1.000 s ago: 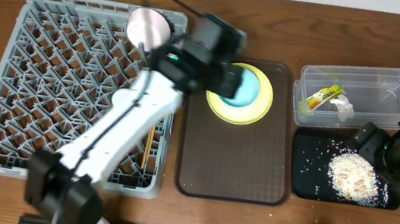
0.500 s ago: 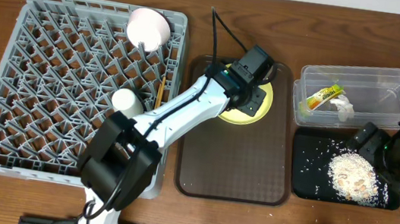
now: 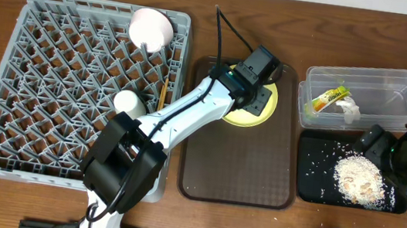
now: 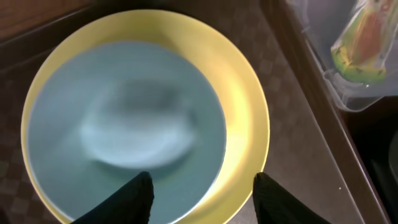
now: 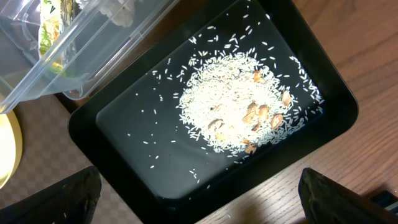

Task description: Sort waste into correct bins and load items into the dishwasher

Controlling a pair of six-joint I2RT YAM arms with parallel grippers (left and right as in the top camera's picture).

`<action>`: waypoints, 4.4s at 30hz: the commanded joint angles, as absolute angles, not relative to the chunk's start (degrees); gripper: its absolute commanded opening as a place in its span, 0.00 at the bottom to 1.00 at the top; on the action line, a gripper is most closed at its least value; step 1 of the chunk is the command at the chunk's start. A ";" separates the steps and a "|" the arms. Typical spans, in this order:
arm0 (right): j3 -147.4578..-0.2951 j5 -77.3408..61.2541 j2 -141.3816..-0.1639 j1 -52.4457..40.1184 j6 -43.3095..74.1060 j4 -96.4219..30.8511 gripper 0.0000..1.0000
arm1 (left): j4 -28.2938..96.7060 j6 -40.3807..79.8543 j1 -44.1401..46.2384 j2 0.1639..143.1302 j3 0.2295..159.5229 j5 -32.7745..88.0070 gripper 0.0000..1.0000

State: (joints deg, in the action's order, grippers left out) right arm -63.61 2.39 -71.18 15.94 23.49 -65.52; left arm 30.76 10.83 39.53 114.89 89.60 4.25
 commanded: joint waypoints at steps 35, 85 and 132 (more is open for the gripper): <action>-64.38 2.76 -70.74 16.75 23.73 -65.58 0.99 | 29.39 11.07 39.31 114.21 89.54 0.36 0.08; -64.38 2.76 -70.74 16.75 23.73 -65.56 0.99 | 37.28 30.89 48.29 111.55 88.95 -24.16 0.08; -64.38 2.76 -70.74 16.75 23.73 -65.56 0.99 | 29.43 9.89 41.85 122.98 89.21 -2.66 0.50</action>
State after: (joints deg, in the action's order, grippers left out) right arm -63.61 2.39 -71.18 15.94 23.49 -65.52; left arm 29.67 10.44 42.06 121.82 89.27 -0.86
